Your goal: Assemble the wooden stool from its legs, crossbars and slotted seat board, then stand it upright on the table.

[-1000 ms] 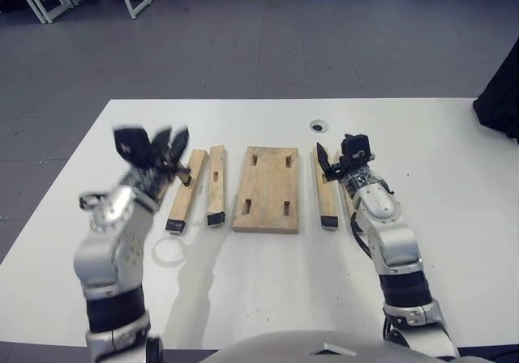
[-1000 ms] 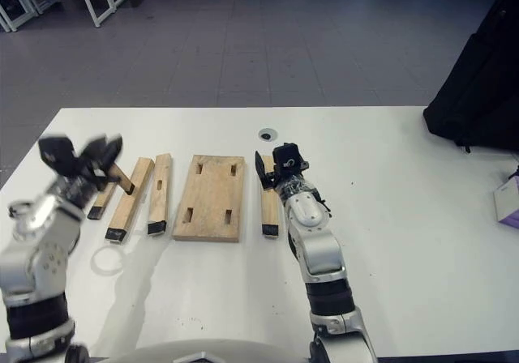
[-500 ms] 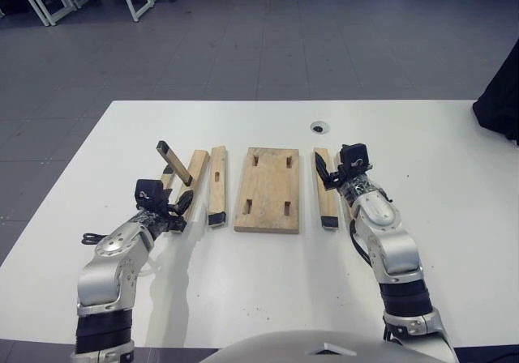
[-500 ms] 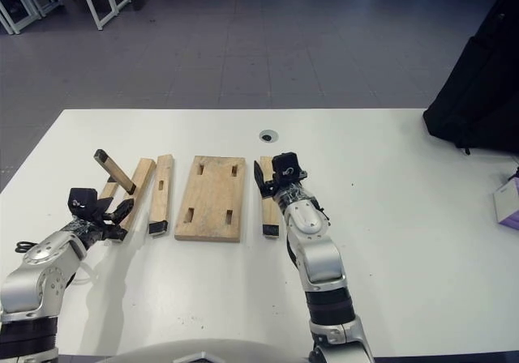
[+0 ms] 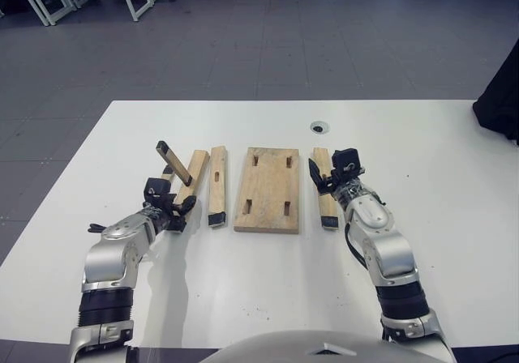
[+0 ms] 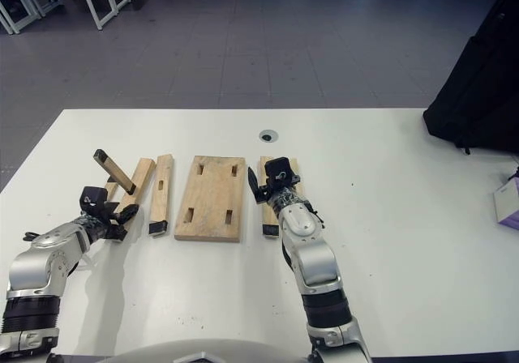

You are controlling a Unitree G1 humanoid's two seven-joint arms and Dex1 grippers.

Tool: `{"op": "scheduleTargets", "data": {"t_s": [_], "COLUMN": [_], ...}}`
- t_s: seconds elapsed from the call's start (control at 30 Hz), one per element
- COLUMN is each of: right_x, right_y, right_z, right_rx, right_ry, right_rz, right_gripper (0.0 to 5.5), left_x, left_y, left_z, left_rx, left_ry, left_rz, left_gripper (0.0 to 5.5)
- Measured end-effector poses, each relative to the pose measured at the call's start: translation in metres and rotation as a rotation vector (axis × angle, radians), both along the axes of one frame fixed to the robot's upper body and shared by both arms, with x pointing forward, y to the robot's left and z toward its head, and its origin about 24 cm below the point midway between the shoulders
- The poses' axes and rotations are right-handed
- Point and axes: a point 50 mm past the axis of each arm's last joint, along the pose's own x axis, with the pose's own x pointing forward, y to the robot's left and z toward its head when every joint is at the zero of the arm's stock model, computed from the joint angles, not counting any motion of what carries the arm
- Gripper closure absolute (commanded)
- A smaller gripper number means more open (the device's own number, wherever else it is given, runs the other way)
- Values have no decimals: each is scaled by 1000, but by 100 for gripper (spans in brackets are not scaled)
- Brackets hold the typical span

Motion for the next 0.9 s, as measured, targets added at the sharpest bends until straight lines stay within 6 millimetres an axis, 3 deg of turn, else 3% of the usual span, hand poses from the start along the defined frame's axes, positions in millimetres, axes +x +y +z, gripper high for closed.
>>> {"op": "scheduleTargets", "data": {"t_s": [0.23, 0.43, 0.67, 0.8, 0.9], "right_x": [-1, -1, 2, 4, 7], "right_y": [1, 1, -4, -5, -7], "right_z": [1, 4, 7, 10, 12], "right_rx": [-8, -10, -23, -30, -34], "right_ry": [4, -3, -13, -24, -33], "right_rz": [1, -5, -19, -14, -18], "right_gripper": [195, 195, 195, 195, 195], "left_x": [1, 1, 0, -1, 6], "left_y": [0, -2, -2, -4, 3], "left_z": [-1, -1, -1, -2, 13], "left_rx": [17, 49, 39, -43, -51], "left_ry": [10, 19, 0, -74, -200], "left_rz": [-10, -37, -32, 25, 92], "left_gripper": [264, 344, 344, 344, 344]}}
